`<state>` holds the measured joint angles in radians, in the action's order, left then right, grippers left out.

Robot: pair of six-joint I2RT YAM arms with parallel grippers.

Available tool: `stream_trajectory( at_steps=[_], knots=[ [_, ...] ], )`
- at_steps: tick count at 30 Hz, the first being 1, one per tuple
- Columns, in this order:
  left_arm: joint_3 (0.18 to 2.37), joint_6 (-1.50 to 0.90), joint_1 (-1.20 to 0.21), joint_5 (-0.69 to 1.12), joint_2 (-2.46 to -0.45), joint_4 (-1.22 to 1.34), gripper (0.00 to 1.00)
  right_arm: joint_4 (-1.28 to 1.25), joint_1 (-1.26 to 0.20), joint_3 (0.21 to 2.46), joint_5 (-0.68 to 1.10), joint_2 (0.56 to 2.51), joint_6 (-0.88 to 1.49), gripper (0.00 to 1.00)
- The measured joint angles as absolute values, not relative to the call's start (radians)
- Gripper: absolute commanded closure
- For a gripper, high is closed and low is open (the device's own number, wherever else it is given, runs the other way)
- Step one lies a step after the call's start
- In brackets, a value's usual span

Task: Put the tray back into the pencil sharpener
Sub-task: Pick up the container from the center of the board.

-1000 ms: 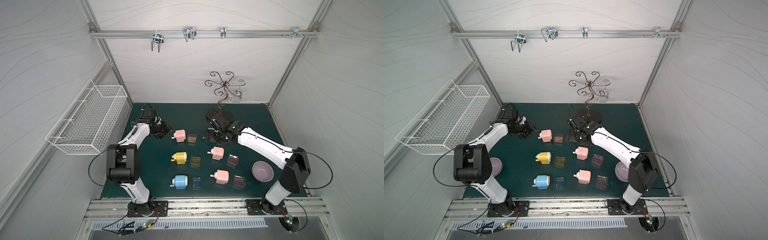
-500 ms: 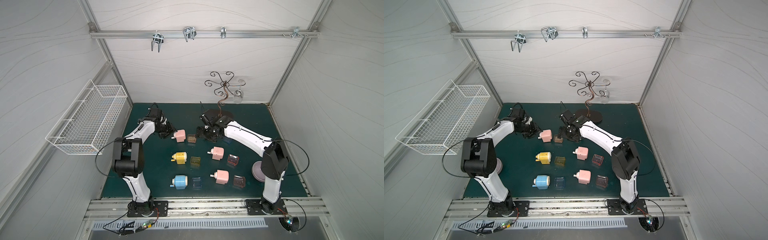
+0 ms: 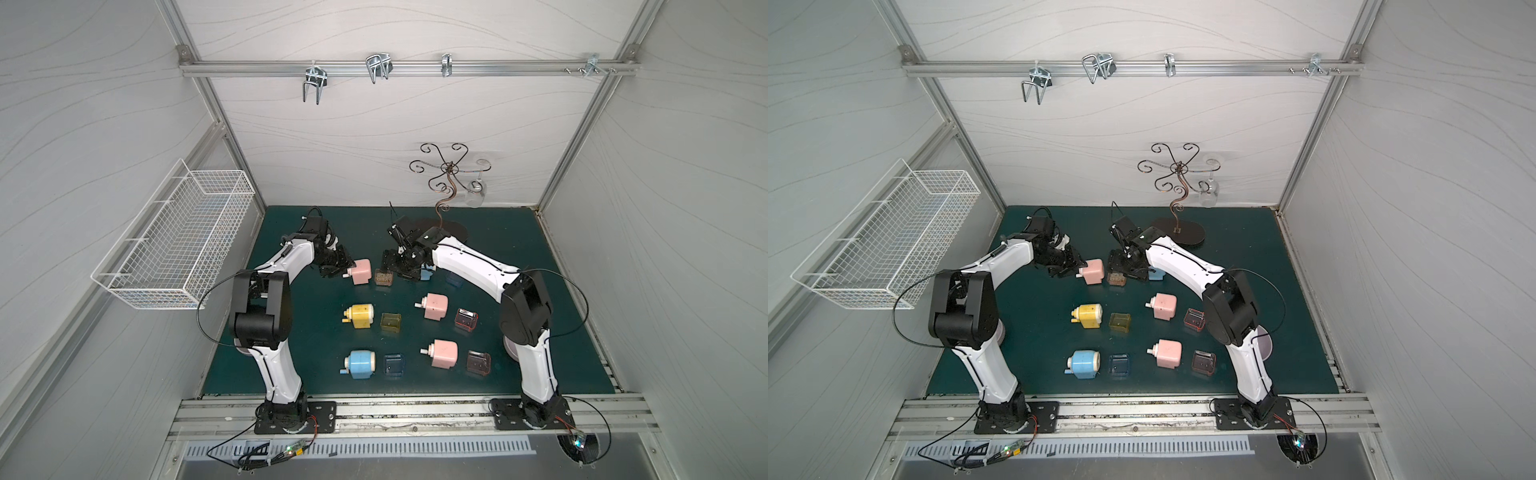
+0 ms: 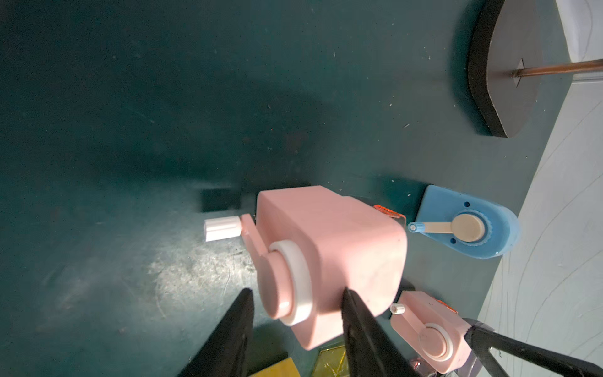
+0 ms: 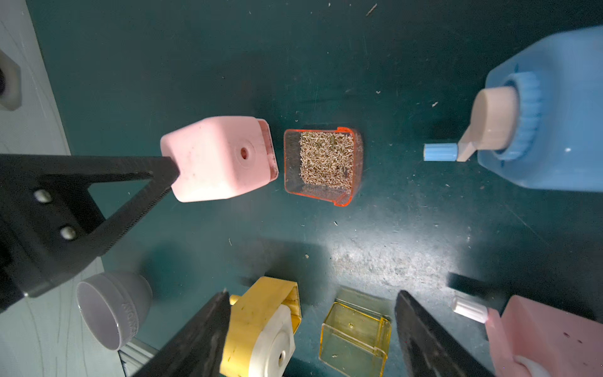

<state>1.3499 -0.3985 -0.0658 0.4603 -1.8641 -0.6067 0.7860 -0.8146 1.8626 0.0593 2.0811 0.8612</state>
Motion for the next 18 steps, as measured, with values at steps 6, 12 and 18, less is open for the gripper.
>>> stream_trajectory(
  at_steps=[6, 12, 18],
  knots=[
    [1.367, -0.39, -0.066, 0.47, -1.877, -0.613, 0.61, 0.794, -0.815, 1.923, 0.065, 2.135, 0.876, 0.25],
    [1.393, -0.373, -0.067, 0.472, -1.894, -0.631, 0.62, 0.794, -0.815, 1.942, 0.059, 2.172, 0.903, 0.31],
    [1.412, -0.355, -0.078, 0.458, -1.903, -0.64, 0.62, 0.794, -0.815, 1.997, 0.041, 2.232, 0.921, 0.35]
  ],
)
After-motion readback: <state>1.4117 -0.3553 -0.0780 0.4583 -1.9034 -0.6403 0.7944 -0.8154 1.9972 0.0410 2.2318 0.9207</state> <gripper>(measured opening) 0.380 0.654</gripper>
